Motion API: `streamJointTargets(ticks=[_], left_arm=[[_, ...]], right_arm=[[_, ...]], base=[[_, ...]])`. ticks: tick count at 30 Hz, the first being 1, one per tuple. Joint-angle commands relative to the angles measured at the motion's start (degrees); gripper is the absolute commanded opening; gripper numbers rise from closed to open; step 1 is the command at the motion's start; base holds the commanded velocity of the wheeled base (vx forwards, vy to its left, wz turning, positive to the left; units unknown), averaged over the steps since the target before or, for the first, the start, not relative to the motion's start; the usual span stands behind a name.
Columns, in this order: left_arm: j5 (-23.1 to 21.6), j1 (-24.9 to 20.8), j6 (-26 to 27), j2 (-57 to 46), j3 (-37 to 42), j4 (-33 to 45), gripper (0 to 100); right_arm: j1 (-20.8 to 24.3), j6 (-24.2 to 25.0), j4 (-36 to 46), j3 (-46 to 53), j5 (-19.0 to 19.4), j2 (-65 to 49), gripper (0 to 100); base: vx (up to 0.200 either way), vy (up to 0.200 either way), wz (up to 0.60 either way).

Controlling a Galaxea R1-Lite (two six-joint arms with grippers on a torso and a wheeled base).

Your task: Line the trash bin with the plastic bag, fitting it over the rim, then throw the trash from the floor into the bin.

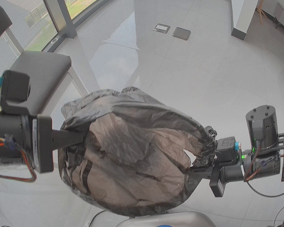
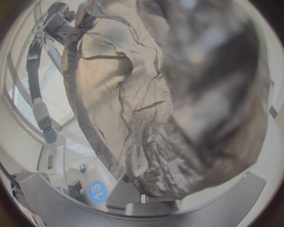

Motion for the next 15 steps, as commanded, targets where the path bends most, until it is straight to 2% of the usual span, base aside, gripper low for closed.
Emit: streamJointTargets(ticks=[1,7,10,15], left_arm=[[-0.29,-0.99,-0.36,-2.97,1.54,2.64,0],[-1.52,-3.36,-3.09,-2.79,1.71,6.33,0],[-3.89,-3.63,-3.18,-1.39,1.71,8.00,0],[-7.14,-3.80,-3.70,3.27,1.54,7.38,0]], right_arm=[[3.51,0.73,0.01,2.75,0.37,0.04,0],[6.85,4.51,-0.07,4.42,0.55,1.44,0],[7.90,6.88,-0.16,5.92,0.72,3.03,0],[7.38,9.61,-0.25,6.88,4.24,5.31,0]], base=[[0.000,0.000,0.00],[0.000,0.000,0.00],[0.000,0.000,0.00],[0.000,0.000,0.00]])
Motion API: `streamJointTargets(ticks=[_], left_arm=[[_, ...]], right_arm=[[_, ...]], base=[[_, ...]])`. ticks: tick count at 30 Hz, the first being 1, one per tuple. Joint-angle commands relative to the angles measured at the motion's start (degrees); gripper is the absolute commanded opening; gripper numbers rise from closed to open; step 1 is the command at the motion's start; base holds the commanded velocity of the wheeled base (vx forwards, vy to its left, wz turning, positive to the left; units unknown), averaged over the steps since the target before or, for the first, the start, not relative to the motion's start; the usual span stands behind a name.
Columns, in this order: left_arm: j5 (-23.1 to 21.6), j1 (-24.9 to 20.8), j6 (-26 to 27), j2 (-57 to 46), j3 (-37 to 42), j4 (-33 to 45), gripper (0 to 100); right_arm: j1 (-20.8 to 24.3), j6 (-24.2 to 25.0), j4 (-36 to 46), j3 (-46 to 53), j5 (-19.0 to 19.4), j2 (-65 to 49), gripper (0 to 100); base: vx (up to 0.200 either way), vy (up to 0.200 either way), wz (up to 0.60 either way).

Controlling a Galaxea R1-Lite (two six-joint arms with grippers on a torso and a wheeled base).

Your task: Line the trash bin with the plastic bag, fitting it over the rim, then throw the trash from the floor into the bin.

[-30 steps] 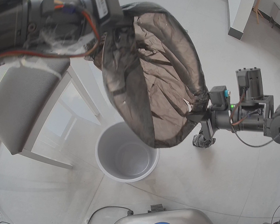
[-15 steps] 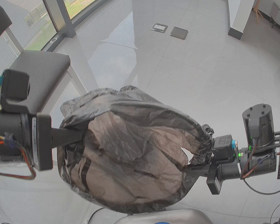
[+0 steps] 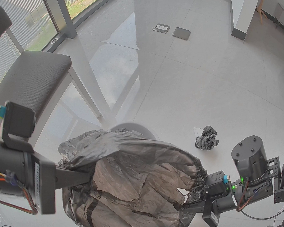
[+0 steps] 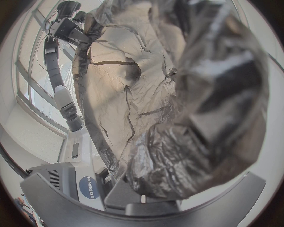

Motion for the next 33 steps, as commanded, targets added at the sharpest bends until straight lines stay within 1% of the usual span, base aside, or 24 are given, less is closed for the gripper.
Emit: streamJointTargets(ticks=[1,4,8,9,12,14,15,16,18,19,20,21,23,24,27,29,33], left_arm=[[-1.77,-0.17,-0.60,4.38,-0.17,-0.43,0],[-4.23,0.18,-1.92,7.11,0.09,-1.31,0],[-5.90,1.32,-1.92,10.36,1.06,-3.86,0],[-6.69,3.17,-1.83,12.12,1.59,-6.06,0],[-8.62,5.81,-1.74,15.72,1.50,-8.87,0],[-9.15,7.39,-1.48,17.66,1.33,-10.01,0],[-9.15,7.39,-1.48,17.66,1.33,-10.01,0],[-10.03,9.06,-1.30,19.50,1.24,-11.51,0],[-10.64,10.11,-1.21,20.82,1.24,-12.74,0],[-11.00,10.99,-1.21,21.87,1.06,-13.88,0],[-11.00,10.99,-1.21,21.87,1.06,-13.88,0],[-11.08,12.22,-0.95,23.28,0.71,-15.72,0],[-11.08,12.84,-0.25,23.98,0.45,-16.78,0],[-11.08,14.15,1.25,25.13,-0.43,-17.92,0],[-11.08,16.44,2.65,27.41,-3.95,-18.36,0],[-11.00,17.93,2.74,28.82,-6.32,-18.45,0],[-10.91,20.39,3.53,30.93,-8.96,-18.54,0]], right_arm=[[-0.26,1.63,0.02,0.77,0.96,2.55,0],[-0.78,3.04,0.02,1.47,0.96,3.60,0],[-1.92,3.74,-0.07,2.52,1.13,5.27,0],[-2.54,4.01,-0.16,2.70,1.66,6.33,0],[-4.21,4.09,-0.25,2.17,2.80,7.82,0],[-5.18,4.09,-0.33,1.73,2.98,8.44,0],[-5.18,4.09,-0.33,1.73,2.98,8.44,0],[-6.67,4.09,-0.33,1.03,2.98,9.23,0],[-7.73,4.01,-0.33,0.59,2.98,9.84,0],[-8.96,4.01,-0.42,0.24,2.98,10.20,0],[-8.96,4.01,-0.42,0.24,2.98,10.20,0],[-10.80,4.01,-0.42,-0.55,2.98,10.37,0],[-11.86,4.01,-0.42,-1.08,3.07,10.55,0],[-13.44,4.01,-0.60,-1.96,3.07,10.90,0],[-15.72,4.18,-1.12,-4.16,3.16,10.99,0],[-16.69,4.18,-1.12,-5.83,3.16,10.90,0],[-17.13,4.27,-1.21,-8.81,3.16,11.43,0]], base=[[0.000,0.000,0.00],[0.000,0.000,0.00],[0.000,0.000,0.00],[0.000,0.000,0.00],[0.000,0.000,0.00],[0.000,0.000,0.00],[0.000,0.000,0.00],[0.000,0.000,0.00],[0.000,0.000,0.00],[0.000,0.000,0.00],[0.000,0.000,0.00],[0.000,0.000,0.00],[0.000,0.000,0.00],[0.000,0.000,0.00],[0.000,0.000,0.00],[0.000,0.000,0.00],[0.000,0.000,0.00]])
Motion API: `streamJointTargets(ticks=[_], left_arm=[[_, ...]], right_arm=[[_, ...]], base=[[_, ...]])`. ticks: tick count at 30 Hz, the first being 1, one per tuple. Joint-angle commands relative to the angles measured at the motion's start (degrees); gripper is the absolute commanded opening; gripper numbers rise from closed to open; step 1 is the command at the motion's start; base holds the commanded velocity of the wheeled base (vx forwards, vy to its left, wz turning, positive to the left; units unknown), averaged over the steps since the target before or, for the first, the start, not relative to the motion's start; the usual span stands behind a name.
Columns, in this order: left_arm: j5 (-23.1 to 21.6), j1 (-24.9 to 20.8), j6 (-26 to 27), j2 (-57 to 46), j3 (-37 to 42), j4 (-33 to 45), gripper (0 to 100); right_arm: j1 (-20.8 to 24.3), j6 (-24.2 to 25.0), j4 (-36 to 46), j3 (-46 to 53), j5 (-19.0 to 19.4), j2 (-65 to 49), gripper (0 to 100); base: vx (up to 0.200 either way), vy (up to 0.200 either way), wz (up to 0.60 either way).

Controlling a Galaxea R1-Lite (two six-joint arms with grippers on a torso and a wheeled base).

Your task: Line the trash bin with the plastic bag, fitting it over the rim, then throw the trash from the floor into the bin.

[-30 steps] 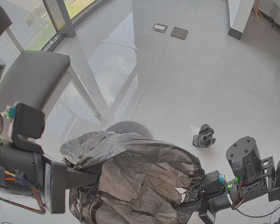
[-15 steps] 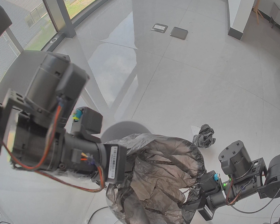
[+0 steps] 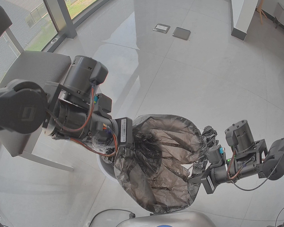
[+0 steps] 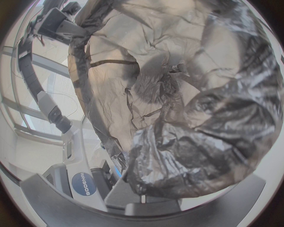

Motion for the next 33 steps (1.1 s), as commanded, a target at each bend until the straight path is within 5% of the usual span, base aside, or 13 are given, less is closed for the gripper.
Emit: streamJointTargets(ticks=[1,18,25,33], left_arm=[[0.23,3.19,0.54,4.00,-3.35,-0.32,0],[0.84,12.07,4.68,2.77,1.05,-0.84,0],[3.04,15.94,4.68,6.46,1.40,-11.04,0],[3.74,17.70,9.69,6.46,5.36,-10.78,0]], right_arm=[[-1.15,0.06,-0.16,-3.75,0.01,0.90,0],[0.96,2.70,-4.56,-14.38,1.33,9.60,0],[-1.06,2.79,-4.65,-20.71,1.24,13.82,0],[-2.91,4.63,-5.53,-24.67,0.98,15.84,0]], base=[[0.000,0.000,0.00],[0.000,0.000,0.00],[0.000,0.000,0.00],[0.000,0.000,0.00]])
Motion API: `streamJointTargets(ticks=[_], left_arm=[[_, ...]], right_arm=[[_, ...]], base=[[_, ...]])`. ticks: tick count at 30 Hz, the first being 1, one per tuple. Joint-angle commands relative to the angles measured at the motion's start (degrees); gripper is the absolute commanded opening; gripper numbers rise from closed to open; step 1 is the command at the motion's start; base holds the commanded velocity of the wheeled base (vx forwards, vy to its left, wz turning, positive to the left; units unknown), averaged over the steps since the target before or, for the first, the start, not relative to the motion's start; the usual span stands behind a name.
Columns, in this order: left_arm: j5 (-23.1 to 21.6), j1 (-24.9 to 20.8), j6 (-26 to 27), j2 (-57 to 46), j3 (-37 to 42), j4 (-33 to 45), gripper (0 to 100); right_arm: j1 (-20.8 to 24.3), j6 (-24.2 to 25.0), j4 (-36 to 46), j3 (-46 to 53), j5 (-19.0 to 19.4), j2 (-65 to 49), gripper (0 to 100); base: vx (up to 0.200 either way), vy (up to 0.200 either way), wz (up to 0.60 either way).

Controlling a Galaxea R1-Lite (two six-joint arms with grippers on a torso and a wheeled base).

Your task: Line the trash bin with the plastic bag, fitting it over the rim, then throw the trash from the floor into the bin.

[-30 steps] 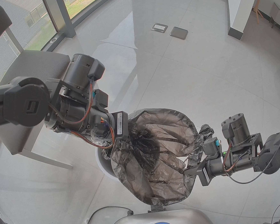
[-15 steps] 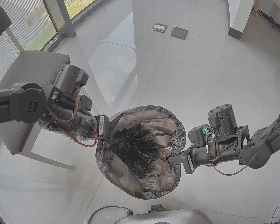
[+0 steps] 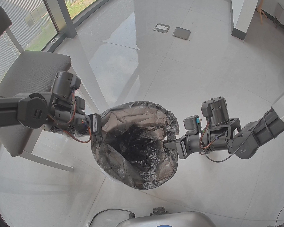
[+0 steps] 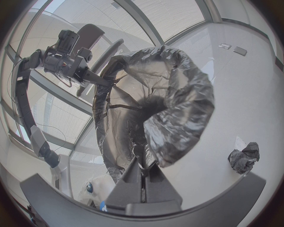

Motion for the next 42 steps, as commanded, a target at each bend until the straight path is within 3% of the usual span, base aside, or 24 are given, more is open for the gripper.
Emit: streamJointTargets(ticks=[1,22,23,42], left_arm=[[0.58,1.57,2.61,-0.01,3.33,0.16,0],[0.66,-0.63,2.87,1.31,1.49,-0.01,0],[0.75,-0.36,2.87,1.40,1.40,-0.01,0],[1.02,3.59,4.54,0.34,4.48,2.62,0]], right_arm=[[-0.29,2.19,-0.93,-2.90,-0.10,2.00,0],[-2.57,1.31,-1.10,-5.45,-0.36,6.57,0],[-2.66,1.22,-1.10,-5.80,-0.36,7.01,100],[-2.31,-0.62,-1.37,-6.68,-0.27,4.20,100]], base=[[0.000,0.000,0.00],[0.000,0.000,0.00],[0.000,0.000,0.00],[0.000,0.000,0.00]])
